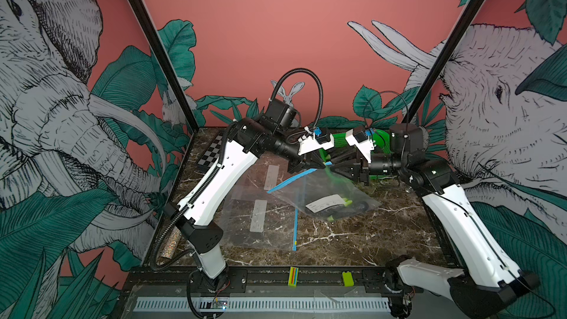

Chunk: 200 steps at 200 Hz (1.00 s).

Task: Place the eggplant in a zip-top bag and seal the zipper
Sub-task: Zip the zipper on the zipper food storage bag.

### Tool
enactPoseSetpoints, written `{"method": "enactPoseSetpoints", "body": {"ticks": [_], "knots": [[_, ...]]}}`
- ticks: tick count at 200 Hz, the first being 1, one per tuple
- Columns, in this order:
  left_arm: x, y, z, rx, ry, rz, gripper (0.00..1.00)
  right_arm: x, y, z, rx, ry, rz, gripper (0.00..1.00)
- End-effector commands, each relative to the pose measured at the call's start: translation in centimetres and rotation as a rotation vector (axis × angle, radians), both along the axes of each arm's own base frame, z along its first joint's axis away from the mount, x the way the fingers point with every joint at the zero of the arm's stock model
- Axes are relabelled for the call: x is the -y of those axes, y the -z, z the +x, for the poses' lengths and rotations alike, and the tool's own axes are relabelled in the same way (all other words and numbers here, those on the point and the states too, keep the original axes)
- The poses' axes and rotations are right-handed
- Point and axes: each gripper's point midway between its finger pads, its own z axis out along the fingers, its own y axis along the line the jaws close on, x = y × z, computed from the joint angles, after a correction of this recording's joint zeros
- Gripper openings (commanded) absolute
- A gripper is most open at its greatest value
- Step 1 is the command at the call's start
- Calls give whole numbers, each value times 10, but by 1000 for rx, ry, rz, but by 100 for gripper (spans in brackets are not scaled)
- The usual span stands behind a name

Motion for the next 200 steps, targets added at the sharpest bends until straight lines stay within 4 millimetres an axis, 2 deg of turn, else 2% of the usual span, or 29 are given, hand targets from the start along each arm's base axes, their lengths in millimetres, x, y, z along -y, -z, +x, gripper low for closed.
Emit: {"method": "enactPoseSetpoints", "body": {"ticks": [1, 82, 109, 133, 200], "knots": [[-4, -12, -4, 16, 7, -28, 0, -5, -16, 1, 42, -23, 45, 31], [-1, -13, -3, 11, 9, -36, 0, -14, -18, 6, 43, -38, 61, 30], [-1, -14, -3, 11, 11, -38, 0, -16, -16, 9, 40, -32, 56, 18], [-1, -14, -3, 13, 12, -38, 0, -15, -16, 10, 48, -20, 54, 0], [-4, -8, -3, 11, 1, -11, 0, -8, -28, 4, 102, 6, 47, 0]]}}
